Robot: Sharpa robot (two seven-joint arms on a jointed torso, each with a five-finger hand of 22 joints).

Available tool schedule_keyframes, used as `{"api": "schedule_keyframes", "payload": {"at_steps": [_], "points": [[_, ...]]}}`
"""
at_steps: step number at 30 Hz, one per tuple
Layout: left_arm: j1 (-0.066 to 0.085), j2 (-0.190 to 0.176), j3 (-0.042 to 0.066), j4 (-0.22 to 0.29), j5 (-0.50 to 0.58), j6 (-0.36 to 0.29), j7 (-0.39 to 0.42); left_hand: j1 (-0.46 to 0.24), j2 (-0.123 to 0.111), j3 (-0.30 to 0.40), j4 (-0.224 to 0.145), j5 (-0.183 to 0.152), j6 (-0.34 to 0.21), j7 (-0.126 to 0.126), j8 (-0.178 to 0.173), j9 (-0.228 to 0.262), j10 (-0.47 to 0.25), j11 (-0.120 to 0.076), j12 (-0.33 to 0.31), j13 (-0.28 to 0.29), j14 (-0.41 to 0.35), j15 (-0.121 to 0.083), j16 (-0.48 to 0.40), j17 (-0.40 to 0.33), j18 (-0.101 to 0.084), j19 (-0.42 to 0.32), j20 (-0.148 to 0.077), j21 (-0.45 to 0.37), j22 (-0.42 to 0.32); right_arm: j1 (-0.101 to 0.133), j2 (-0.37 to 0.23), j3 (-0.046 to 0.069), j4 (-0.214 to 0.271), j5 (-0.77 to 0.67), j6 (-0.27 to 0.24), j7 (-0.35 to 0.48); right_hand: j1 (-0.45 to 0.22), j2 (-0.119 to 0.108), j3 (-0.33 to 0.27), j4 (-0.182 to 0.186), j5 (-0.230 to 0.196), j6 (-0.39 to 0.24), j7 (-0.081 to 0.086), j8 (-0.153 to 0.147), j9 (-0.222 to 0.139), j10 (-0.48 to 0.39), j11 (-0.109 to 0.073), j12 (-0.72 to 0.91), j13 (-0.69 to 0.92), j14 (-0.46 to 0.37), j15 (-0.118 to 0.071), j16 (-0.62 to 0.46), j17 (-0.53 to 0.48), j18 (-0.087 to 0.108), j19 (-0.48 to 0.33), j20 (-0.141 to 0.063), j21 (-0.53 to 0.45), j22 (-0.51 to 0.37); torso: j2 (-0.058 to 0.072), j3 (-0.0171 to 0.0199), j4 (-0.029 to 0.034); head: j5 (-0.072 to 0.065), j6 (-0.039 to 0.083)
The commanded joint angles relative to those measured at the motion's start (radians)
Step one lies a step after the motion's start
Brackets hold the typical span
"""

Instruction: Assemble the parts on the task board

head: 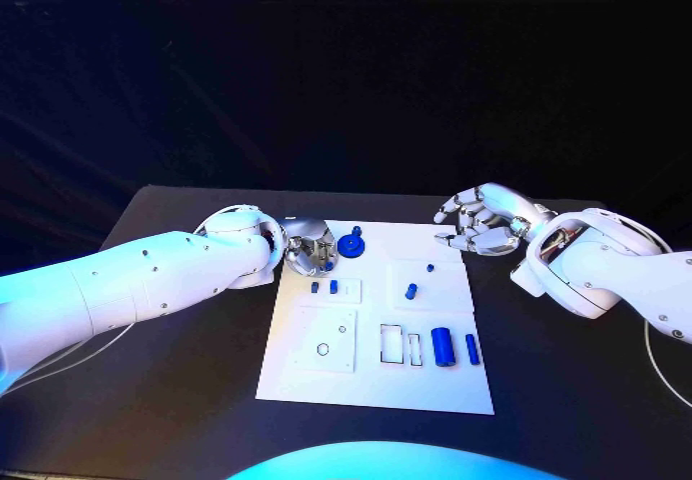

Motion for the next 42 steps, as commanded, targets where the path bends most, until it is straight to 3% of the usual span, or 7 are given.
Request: {"api": "schedule_keyframes", "payload": {"at_steps": [1,20,24,29,36,42], "points": [[-0.002,-0.001,0.000,0.004,0.005,-0.011,0.011,-0.008,-0.003,0.002,-0.006,-0.006,-0.009,0.002,-0.005,-0.002,0.008,0.002,-0.003,-0.001,0.001,0.003,0.005,0.000,-0.011,0.004,0.003,0.006,0.002,-0.001,0.000,0.000,0.000,-0.003,0.002,0.011,-0.008,-0.005,0.004,0.000,0.007,-0.007,0.000,0.004,-0.002,0.001,-0.001,-0.002,-0.002,0.017,-0.007,-0.004,-0.001,0.014,-0.005,-0.003,-0.004,-0.001,0.000,-0.0004,0.0000,0.001,0.002],[-0.006,-0.012,0.000,0.012,0.010,-0.043,0.020,-0.009,-0.005,0.000,-0.008,-0.007,-0.016,0.001,-0.013,-0.004,0.017,-0.004,0.001,0.003,0.001,-0.001,0.005,-0.001,-0.011,0.006,0.002,0.007,0.005,-0.001,-0.001,0.000,-0.002,-0.003,0.005,0.007,-0.008,-0.006,0.005,0.000,0.007,-0.008,0.000,0.005,-0.003,0.000,-0.001,-0.004,-0.004,0.017,-0.008,-0.006,-0.002,0.015,-0.005,-0.003,-0.010,-0.004,0.000,-0.0008,-0.0002,-0.001,0.002],[-0.007,-0.017,0.001,0.014,0.019,-0.068,0.024,-0.019,-0.013,-0.003,-0.009,-0.006,-0.089,-0.009,-0.059,-0.022,0.003,-0.010,-0.005,0.007,-0.003,-0.007,0.004,-0.005,-0.010,-0.001,-0.003,0.002,-0.002,-0.001,-0.001,0.000,-0.006,-0.003,0.005,0.006,-0.009,-0.006,0.005,0.000,0.007,-0.009,0.000,0.004,-0.003,-0.005,-0.001,-0.010,-0.011,0.016,-0.008,-0.010,-0.008,0.016,-0.008,-0.003,-0.019,-0.009,0.000,-0.0008,0.0001,-0.002,0.003],[-0.007,-0.021,0.002,0.008,0.027,-0.078,0.024,-0.022,-0.014,-0.006,-0.010,-0.006,-0.125,-0.013,-0.078,-0.032,-0.008,-0.009,-0.009,0.009,-0.004,-0.007,0.004,-0.008,-0.009,-0.006,-0.004,-0.002,-0.008,-0.001,-0.002,0.000,-0.008,-0.003,0.007,0.002,-0.010,-0.009,0.004,0.000,0.006,-0.013,0.001,0.004,-0.004,-0.016,0.000,-0.020,-0.021,0.014,-0.007,-0.015,-0.013,0.018,-0.012,-0.003,-0.031,-0.016,0.000,-0.0002,-0.0004,-0.003,0.005],[-0.007,-0.025,0.006,-0.010,0.041,-0.089,0.025,-0.017,-0.010,-0.001,-0.014,-0.003,-0.121,-0.002,-0.074,-0.033,-0.033,0.001,-0.022,0.007,-0.018,0.000,-0.007,-0.034,-0.005,-0.024,-0.001,-0.014,-0.028,-0.001,-0.002,0.000,-0.014,-0.005,0.020,-0.006,0.000,-0.013,0.019,-0.002,0.000,-0.025,0.003,0.011,-0.009,-0.143,0.001,-0.192,-0.199,-0.005,-0.005,-0.063,-0.064,0.028,-0.035,-0.001,-0.115,-0.059,0.000,0.0000,0.0000,-0.005,0.007],[-0.006,-0.042,0.018,-0.023,0.078,-0.093,0.026,0.011,-0.001,0.028,-0.041,-0.002,-0.077,0.017,-0.051,-0.031,-0.055,0.017,-0.039,0.000,-0.043,0.013,-0.027,-0.080,0.001,-0.047,0.009,-0.023,-0.046,-0.004,-0.001,0.000,-0.024,-0.024,0.052,-0.013,0.059,-0.032,0.081,-0.014,-0.040,-0.004,0.003,0.019,-0.023,-0.143,0.001,-0.397,-0.380,-0.007,-0.007,-0.097,-0.086,0.028,-0.021,-0.004,-0.145,-0.069,-0.001,0.0004,-0.0003,-0.009,0.008]]}}
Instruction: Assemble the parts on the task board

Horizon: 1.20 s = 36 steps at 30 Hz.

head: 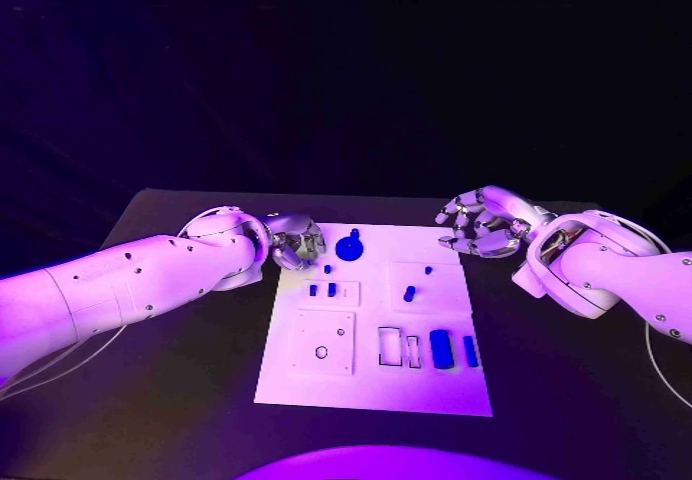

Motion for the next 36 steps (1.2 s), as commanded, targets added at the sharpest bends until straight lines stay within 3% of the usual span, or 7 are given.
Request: {"api": "schedule_keyframes", "payload": {"at_steps": [1,5,7,10,14,24,36], "points": [[0.001,-0.012,0.008,-0.003,0.052,-0.017,0.012,0.027,0.007,0.020,-0.024,-0.002,0.021,0.004,0.009,0.000,-0.002,0.004,-0.005,-0.002,-0.012,0.002,-0.010,-0.019,0.003,-0.017,0.002,0.000,-0.006,-0.003,0.000,0.000,-0.006,-0.034,0.049,-0.008,0.031,-0.008,0.032,-0.008,-0.015,0.025,0.006,-0.005,-0.011,0.010,0.002,-0.111,-0.099,0.002,-0.002,-0.002,0.005,0.010,0.016,-0.002,0.005,0.010,0.000,0.0008,-0.0002,-0.006,0.001],[0.004,-0.037,0.022,0.004,0.094,-0.016,0.017,0.042,0.010,0.049,-0.055,-0.002,0.048,0.008,0.022,-0.002,-0.003,0.011,-0.007,-0.003,-0.033,0.006,-0.031,-0.060,0.009,-0.045,0.004,0.006,-0.015,-0.009,0.003,-0.001,-0.014,-0.109,0.072,-0.015,0.054,-0.018,0.063,-0.025,-0.040,0.048,0.010,-0.014,-0.023,0.017,0.010,-0.245,-0.217,0.004,0.006,-0.004,0.008,0.010,0.018,-0.001,0.002,0.018,-0.001,0.0012,0.0002,-0.016,0.002],[0.008,-0.057,0.029,0.015,0.129,-0.019,0.025,0.051,0.009,0.084,-0.093,-0.001,0.071,0.013,0.029,-0.009,-0.002,0.018,-0.008,-0.005,-0.064,0.009,-0.064,-0.122,0.020,-0.102,0.005,0.010,-0.037,-0.014,0.007,-0.001,-0.022,-0.179,0.082,-0.025,0.074,-0.018,0.108,-0.045,-0.127,0.067,0.010,-0.029,-0.036,0.030,0.014,-0.329,-0.298,0.007,0.011,-0.001,0.014,0.009,0.020,-0.001,0.007,0.031,-0.001,0.0007,0.0009,-0.019,0.003],[0.016,-0.081,0.034,0.033,0.225,-0.030,0.047,0.041,0.011,0.088,-0.097,-0.004,0.077,0.015,0.030,-0.012,0.004,0.019,-0.004,-0.005,-0.068,0.010,-0.071,-0.131,0.023,-0.117,0.007,0.011,-0.041,-0.022,0.016,-0.002,-0.032,-0.272,0.088,-0.046,0.072,-0.026,0.131,-0.058,-0.129,0.080,0.007,-0.037,-0.043,0.025,0.018,-0.380,-0.348,0.010,0.014,0.002,0.020,0.009,0.021,-0.001,0.011,0.041,-0.001,0.0009,0.0011,-0.021,0.003],[0.023,-0.112,0.037,0.062,0.533,-0.022,0.129,-0.003,0.021,0.078,-0.084,-0.007,0.080,0.023,0.029,-0.020,-0.008,0.026,-0.006,-0.006,-0.189,0.016,-0.208,-0.351,0.047,-0.249,0.014,-0.072,-0.159,-0.039,0.034,-0.004,-0.045,-0.398,0.078,-0.098,0.062,-0.032,0.154,-0.074,-0.135,0.093,0.005,-0.049,-0.052,0.034,0.021,-0.432,-0.407,0.026,0.017,0.034,0.059,0.001,0.041,0.000,0.062,0.075,0.000,0.0012,-0.0008,-0.027,0.008],[0.025,-0.151,0.035,0.149,1.142,0.010,0.333,-0.072,0.035,-0.026,-0.032,-0.008,0.073,0.029,0.035,-0.030,-0.024,0.032,-0.006,-0.022,-0.261,0.030,-0.350,-0.430,0.046,-0.287,0.034,-0.224,-0.254,-0.067,0.086,-0.004,-0.084,-0.535,0.079,-0.173,0.047,-0.034,0.181,-0.100,-0.141,0.124,-0.003,-0.058,-0.058,0.058,0.018,-0.485,-0.475,0.048,0.016,0.088,0.122,-0.022,0.099,-0.001,0.210,0.158,0.000,-0.0006,0.0022,-0.046,0.018],[0.023,-0.169,0.034,0.175,1.262,0.006,0.391,-0.079,0.031,-0.054,-0.014,-0.007,0.069,0.030,0.036,-0.033,-0.022,0.033,-0.004,-0.026,-0.261,0.032,-0.360,-0.437,0.046,-0.270,0.036,-0.265,-0.285,-0.086,0.128,-0.005,-0.115,-0.568,0.128,-0.191,0.032,-0.036,0.184,-0.104,-0.149,0.128,-0.003,-0.065,-0.060,0.059,0.018,-0.504,-0.497,0.050,0.016,0.094,0.128,-0.023,0.102,-0.001,0.219,0.168,0.001,-0.0005,0.0015,-0.044,0.008]]}}
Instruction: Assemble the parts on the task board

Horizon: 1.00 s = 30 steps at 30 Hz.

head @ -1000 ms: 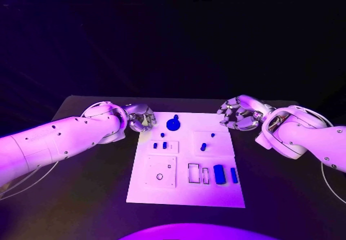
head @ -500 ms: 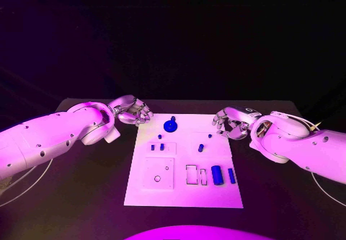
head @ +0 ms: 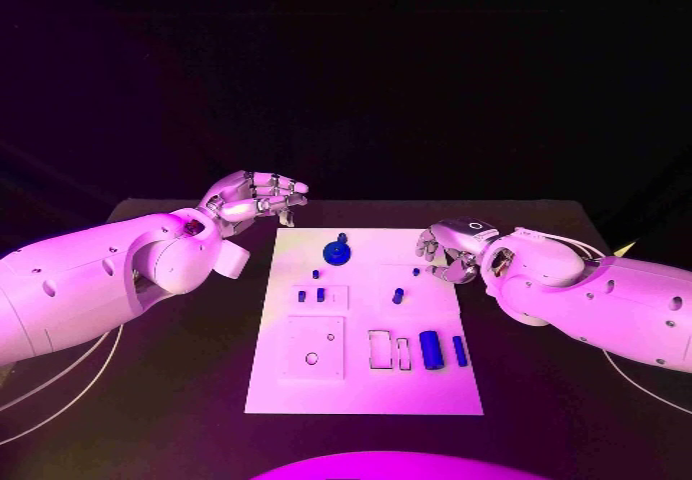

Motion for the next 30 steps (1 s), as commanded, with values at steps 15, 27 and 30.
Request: {"api": "schedule_keyframes", "payload": {"at_steps": [15,27,30], "points": [[0.001,-0.002,0.000,0.013,0.101,0.005,0.066,-0.001,-0.001,-0.009,-0.002,-0.003,-0.003,0.001,0.006,-0.002,0.002,0.003,0.004,-0.002,-0.004,0.001,-0.008,-0.003,0.006,0.012,-0.001,-0.011,-0.006,-0.023,0.051,-0.002,-0.024,-0.046,0.054,-0.007,-0.016,0.017,0.015,-0.016,-0.007,0.049,-0.004,0.007,0.005,0.051,-0.003,-0.007,-0.021,0.051,0.003,0.021,0.020,-0.017,0.019,-0.001,0.039,0.038,0.000,0.0009,-0.0003,0.005,-0.005],[0.001,0.000,0.000,0.014,0.101,0.002,0.063,0.003,0.000,-0.009,-0.003,-0.003,-0.004,0.002,0.006,-0.003,0.001,0.003,0.004,-0.002,-0.004,0.001,-0.009,-0.003,0.007,0.014,-0.001,-0.014,-0.009,-0.036,0.077,-0.003,-0.056,-0.043,0.081,-0.010,-0.017,0.052,0.029,-0.042,-0.007,0.084,-0.014,0.021,0.016,0.095,-0.015,-0.013,-0.035,0.051,-0.006,0.026,0.025,-0.019,0.024,-0.009,0.058,0.055,0.000,0.0013,-0.0003,0.007,-0.008],[0.001,0.000,0.000,0.015,0.101,0.001,0.062,0.003,0.000,-0.009,-0.003,-0.003,-0.004,0.002,0.006,-0.003,0.001,0.003,0.004,-0.002,-0.004,0.001,-0.009,-0.003,0.007,0.014,-0.001,-0.014,-0.009,-0.039,0.080,-0.003,-0.060,-0.044,0.091,-0.014,-0.015,0.064,0.036,-0.058,-0.031,0.094,-0.017,0.025,0.022,0.112,-0.019,-0.020,-0.039,0.051,-0.011,0.027,0.024,-0.020,0.024,-0.013,0.062,0.061,0.000,0.0015,-0.0001,0.007,-0.009]]}}
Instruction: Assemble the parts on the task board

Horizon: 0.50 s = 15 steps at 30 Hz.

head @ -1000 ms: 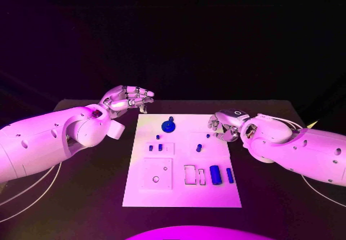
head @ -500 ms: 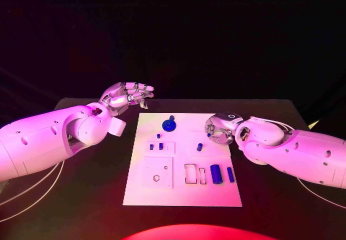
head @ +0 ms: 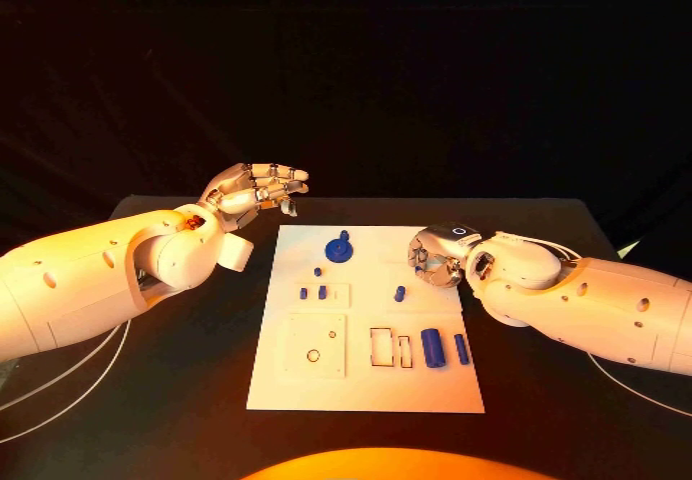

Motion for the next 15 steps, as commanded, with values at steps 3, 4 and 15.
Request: {"api": "schedule_keyframes", "payload": {"at_steps": [3,4,15], "points": [[0.001,0.002,0.001,0.004,0.010,0.001,0.014,0.005,0.001,-0.006,-0.001,-0.003,-0.004,0.003,0.005,-0.001,0.001,0.003,0.004,-0.001,-0.005,0.001,-0.004,-0.002,0.007,0.008,-0.001,-0.008,-0.002,-0.014,0.006,-0.007,-0.005,-0.018,0.060,-0.009,0.002,0.022,0.014,-0.025,-0.030,0.021,-0.005,0.010,0.010,0.028,-0.007,-0.012,-0.005,0.053,-0.013,0.008,0.014,-0.012,0.006,-0.008,0.018,0.070,-0.001,-0.0004,-0.0009,0.001,-0.003],[0.001,0.003,0.001,0.004,0.010,0.001,0.014,0.005,0.001,-0.006,-0.001,-0.003,-0.004,0.003,0.005,-0.001,0.001,0.003,0.004,-0.001,-0.005,0.001,-0.004,-0.002,0.007,0.008,-0.001,-0.008,-0.002,-0.014,0.006,-0.007,-0.005,-0.021,0.061,-0.011,0.006,0.027,0.018,-0.033,-0.029,0.028,-0.007,0.013,0.013,0.036,-0.009,-0.013,-0.005,0.053,-0.016,0.009,0.014,-0.013,0.008,-0.010,0.024,0.074,-0.001,-0.0004,-0.0009,0.001,-0.003],[0.001,0.004,0.001,0.005,0.009,-0.001,0.012,0.009,0.001,-0.007,-0.002,-0.002,-0.005,0.003,0.005,-0.002,0.001,0.004,0.004,-0.002,-0.005,0.001,-0.005,-0.003,0.007,0.010,-0.002,-0.009,-0.003,-0.020,0.008,-0.008,0.000,-0.049,0.062,-0.027,0.014,0.041,0.033,-0.078,-0.022,0.044,-0.011,0.022,0.028,0.070,-0.017,-0.024,-0.004,0.052,-0.023,0.007,0.009,-0.014,0.009,-0.018,0.034,0.086,-0.001,-0.0007,-0.0006,0.003,-0.001]]}}
